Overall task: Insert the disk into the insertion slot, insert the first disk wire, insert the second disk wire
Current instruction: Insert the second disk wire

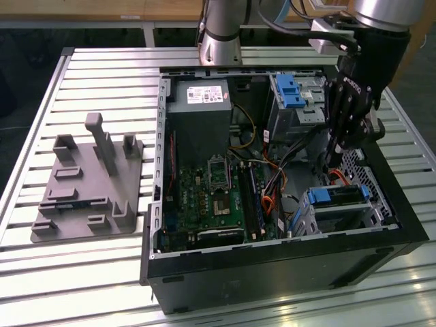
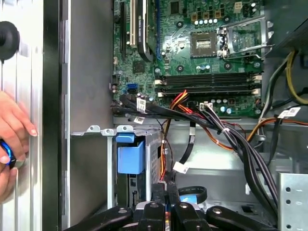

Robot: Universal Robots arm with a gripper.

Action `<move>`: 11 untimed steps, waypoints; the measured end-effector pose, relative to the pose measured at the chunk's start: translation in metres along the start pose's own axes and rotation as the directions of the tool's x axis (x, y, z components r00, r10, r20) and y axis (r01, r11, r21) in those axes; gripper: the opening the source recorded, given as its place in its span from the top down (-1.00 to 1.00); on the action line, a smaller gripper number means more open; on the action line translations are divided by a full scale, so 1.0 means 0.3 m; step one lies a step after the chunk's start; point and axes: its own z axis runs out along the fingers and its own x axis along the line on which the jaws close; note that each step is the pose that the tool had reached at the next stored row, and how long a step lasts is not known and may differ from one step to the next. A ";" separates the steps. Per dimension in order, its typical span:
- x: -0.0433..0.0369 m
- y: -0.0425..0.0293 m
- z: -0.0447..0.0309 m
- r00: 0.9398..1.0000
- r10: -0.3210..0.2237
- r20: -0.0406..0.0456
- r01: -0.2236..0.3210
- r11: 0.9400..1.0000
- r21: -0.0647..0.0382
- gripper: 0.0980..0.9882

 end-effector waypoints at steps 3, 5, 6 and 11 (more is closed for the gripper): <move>0.017 0.000 0.002 1.000 0.000 0.009 0.000 1.000 0.000 0.89; 0.028 -0.001 0.004 1.000 0.000 0.014 0.000 1.000 0.000 0.89; 0.034 -0.001 0.005 1.000 0.000 0.017 0.000 1.000 0.000 0.89; 0.065 -0.002 0.012 0.999 -0.001 0.042 0.001 1.000 -0.001 0.89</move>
